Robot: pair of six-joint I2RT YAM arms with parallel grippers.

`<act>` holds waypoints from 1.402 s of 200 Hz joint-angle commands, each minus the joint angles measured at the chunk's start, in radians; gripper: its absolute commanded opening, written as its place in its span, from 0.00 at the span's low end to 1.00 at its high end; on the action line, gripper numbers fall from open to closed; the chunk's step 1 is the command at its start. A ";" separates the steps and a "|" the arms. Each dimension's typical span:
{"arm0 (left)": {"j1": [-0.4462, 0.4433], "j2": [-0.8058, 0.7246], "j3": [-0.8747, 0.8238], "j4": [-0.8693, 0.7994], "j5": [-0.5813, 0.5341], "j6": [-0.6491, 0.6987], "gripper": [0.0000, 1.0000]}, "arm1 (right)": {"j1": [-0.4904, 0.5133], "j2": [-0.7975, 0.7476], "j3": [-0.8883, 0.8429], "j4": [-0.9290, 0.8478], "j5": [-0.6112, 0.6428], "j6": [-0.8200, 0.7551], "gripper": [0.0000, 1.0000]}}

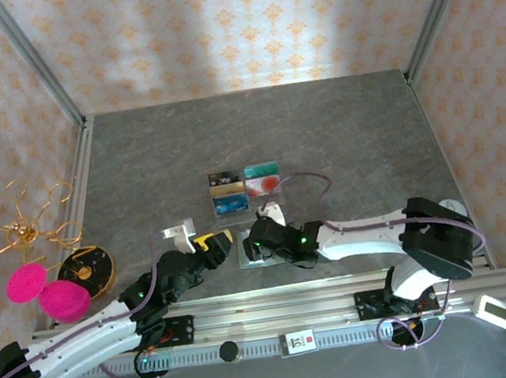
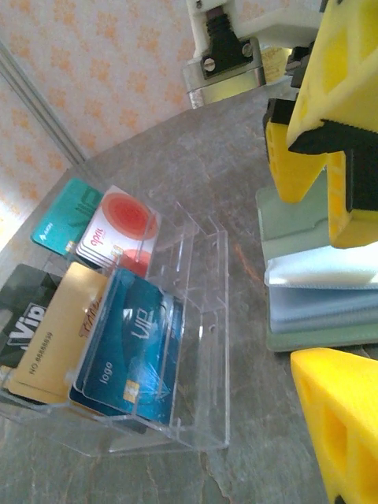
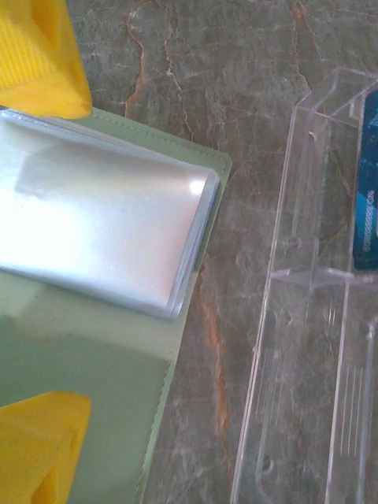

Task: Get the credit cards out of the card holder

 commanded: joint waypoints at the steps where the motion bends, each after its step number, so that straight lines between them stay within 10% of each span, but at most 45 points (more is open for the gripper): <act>1: -0.006 -0.009 -0.010 -0.027 -0.023 0.003 0.67 | 0.016 0.040 0.048 0.035 0.000 -0.018 0.89; 132: -0.007 0.057 0.004 0.011 0.029 0.021 0.63 | 0.023 0.145 -0.006 0.055 0.002 0.000 0.71; 227: -0.006 0.271 0.009 0.246 0.159 0.019 0.25 | 0.024 0.038 -0.128 0.199 -0.006 0.039 0.04; 253: -0.008 0.379 0.015 0.373 0.226 0.005 0.00 | 0.023 -0.005 -0.157 0.226 0.008 0.099 0.01; 280: -0.009 0.504 0.036 0.463 0.304 -0.006 0.00 | 0.025 -0.046 -0.174 0.240 0.028 0.168 0.00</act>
